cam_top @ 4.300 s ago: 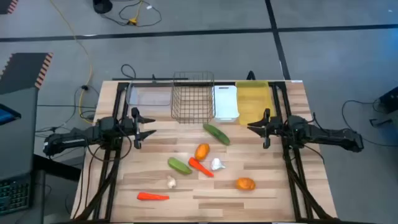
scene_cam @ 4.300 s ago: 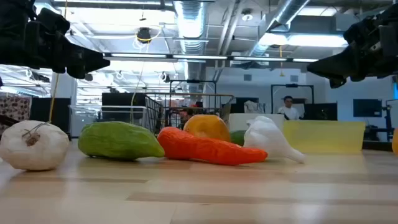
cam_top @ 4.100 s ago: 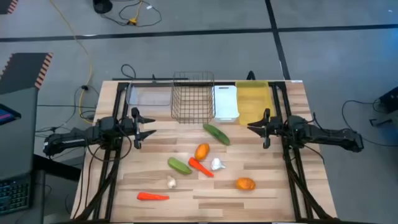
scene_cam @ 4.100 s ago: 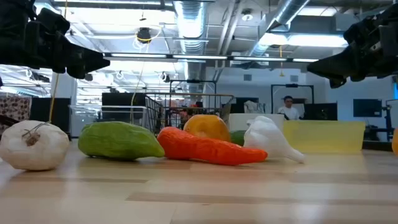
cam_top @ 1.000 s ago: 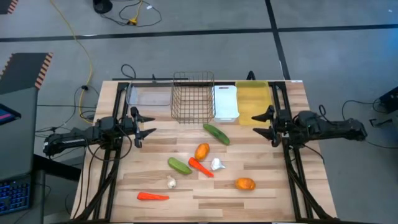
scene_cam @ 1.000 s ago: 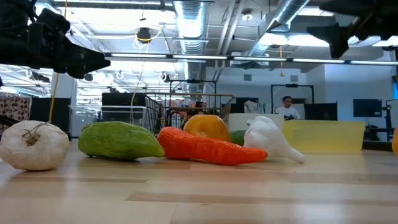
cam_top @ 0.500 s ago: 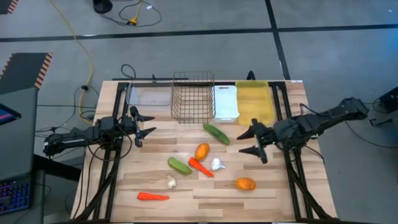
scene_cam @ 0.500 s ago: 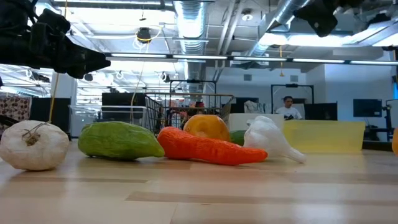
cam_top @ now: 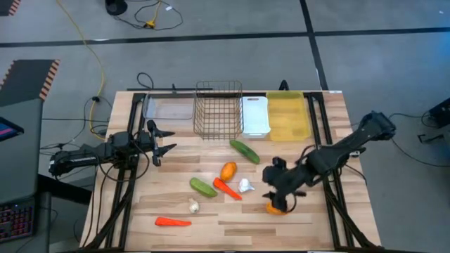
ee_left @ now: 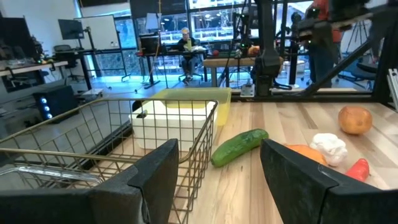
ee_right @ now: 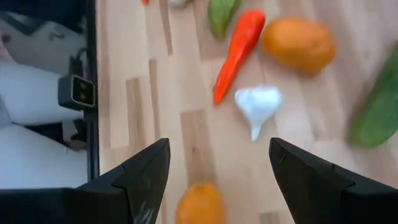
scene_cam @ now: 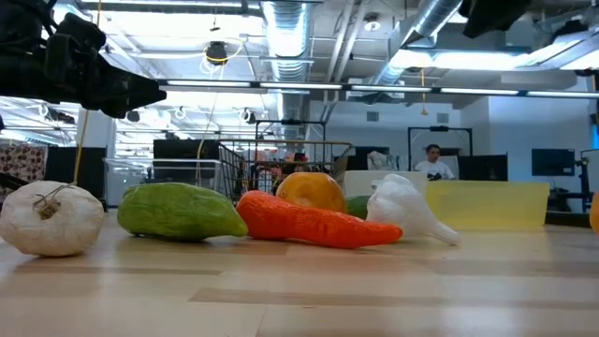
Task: Sort produce into baskets
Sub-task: Put the bottom potato into the yellow bin
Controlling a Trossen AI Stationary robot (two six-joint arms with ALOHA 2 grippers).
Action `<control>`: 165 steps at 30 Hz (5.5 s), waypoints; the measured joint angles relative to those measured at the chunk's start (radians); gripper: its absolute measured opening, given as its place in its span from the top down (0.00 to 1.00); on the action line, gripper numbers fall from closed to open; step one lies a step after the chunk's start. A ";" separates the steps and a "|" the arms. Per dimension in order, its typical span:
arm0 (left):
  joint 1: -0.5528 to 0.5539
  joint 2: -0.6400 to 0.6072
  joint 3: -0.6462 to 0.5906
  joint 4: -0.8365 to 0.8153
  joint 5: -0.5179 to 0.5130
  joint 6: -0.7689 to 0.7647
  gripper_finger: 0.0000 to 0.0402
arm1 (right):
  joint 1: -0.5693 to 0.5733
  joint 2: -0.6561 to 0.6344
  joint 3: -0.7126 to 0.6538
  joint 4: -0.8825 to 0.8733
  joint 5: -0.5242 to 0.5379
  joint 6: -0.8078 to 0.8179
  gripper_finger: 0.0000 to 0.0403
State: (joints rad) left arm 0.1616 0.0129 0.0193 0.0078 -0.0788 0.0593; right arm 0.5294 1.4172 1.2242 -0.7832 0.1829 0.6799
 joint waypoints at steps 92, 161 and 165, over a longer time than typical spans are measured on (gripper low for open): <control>0.000 0.000 0.000 0.000 0.001 -0.045 0.47 | -0.195 0.434 0.370 -0.743 0.035 -0.193 0.42; 0.000 0.000 0.000 0.000 0.001 -0.065 0.47 | -0.963 0.158 0.038 -0.644 0.260 -0.450 0.26; 0.000 0.000 0.000 0.000 0.004 -0.095 0.47 | -0.963 0.158 0.038 -0.644 0.260 -0.445 0.24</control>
State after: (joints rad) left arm 0.1616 0.0128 0.0193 0.0078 -0.0752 -0.0353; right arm -0.4339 1.5757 1.2625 -1.4275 0.4427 0.2352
